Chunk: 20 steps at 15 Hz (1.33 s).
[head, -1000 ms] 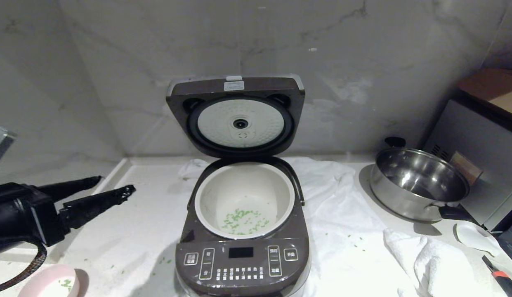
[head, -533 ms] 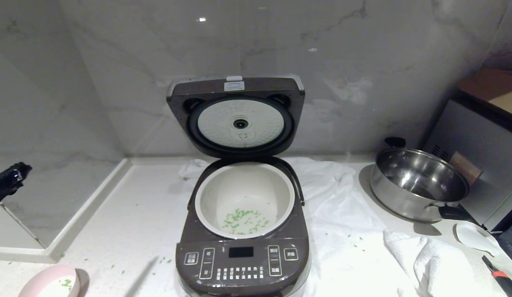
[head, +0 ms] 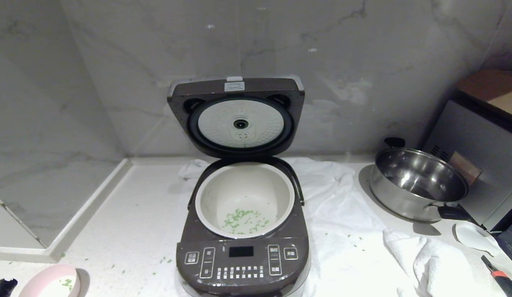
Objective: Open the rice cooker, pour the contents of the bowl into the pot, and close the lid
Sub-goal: Turn on the tap
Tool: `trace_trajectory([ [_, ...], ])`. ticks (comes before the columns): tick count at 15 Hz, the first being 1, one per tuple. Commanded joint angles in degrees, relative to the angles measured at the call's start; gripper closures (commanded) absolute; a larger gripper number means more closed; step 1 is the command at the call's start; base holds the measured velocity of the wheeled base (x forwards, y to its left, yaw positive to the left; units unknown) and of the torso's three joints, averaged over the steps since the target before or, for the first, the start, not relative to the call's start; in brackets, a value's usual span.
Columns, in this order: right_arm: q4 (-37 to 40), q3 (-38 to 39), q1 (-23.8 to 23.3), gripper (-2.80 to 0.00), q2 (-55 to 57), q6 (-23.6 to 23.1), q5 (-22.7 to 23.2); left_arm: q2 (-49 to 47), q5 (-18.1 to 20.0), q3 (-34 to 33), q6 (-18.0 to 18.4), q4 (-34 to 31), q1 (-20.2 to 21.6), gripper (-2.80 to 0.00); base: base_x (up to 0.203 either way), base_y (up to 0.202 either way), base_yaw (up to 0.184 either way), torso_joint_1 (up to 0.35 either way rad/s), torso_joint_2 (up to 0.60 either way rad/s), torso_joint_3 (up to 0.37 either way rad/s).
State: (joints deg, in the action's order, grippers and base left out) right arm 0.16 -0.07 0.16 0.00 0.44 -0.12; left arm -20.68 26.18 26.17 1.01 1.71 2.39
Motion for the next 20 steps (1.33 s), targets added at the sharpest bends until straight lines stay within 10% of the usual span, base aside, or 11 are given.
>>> trace_trajectory([
  [1, 0.0, 0.0, 0.0, 0.00, 0.0, 0.0, 0.0, 8.4, -1.3, -4.9, 0.3, -0.5, -0.5, -1.56, 0.000, 0.000, 0.000, 0.000, 0.00, 0.000],
  [2, 0.0, 0.1, 0.0, 0.00, 0.0, 0.0, 0.0, 11.1, -3.6, -8.0, 0.6, -0.7, -0.9, 0.00, 0.000, 0.000, 0.000, 0.000, 0.00, 0.000],
  [10, 0.0, 0.0, 0.0, 0.00, 0.0, 0.0, -0.1, 20.2, -24.0, -26.1, 5.5, 0.1, -2.1, 0.00, 0.000, 0.000, 0.000, 0.000, 0.00, 0.000],
  [20, 0.0, 0.0, 0.0, 0.00, 0.0, 0.0, 0.0, 20.6, -25.0, -27.0, 4.9, 0.1, -2.1, 0.00, 0.000, 0.000, 0.000, 0.000, 0.00, 0.000],
])
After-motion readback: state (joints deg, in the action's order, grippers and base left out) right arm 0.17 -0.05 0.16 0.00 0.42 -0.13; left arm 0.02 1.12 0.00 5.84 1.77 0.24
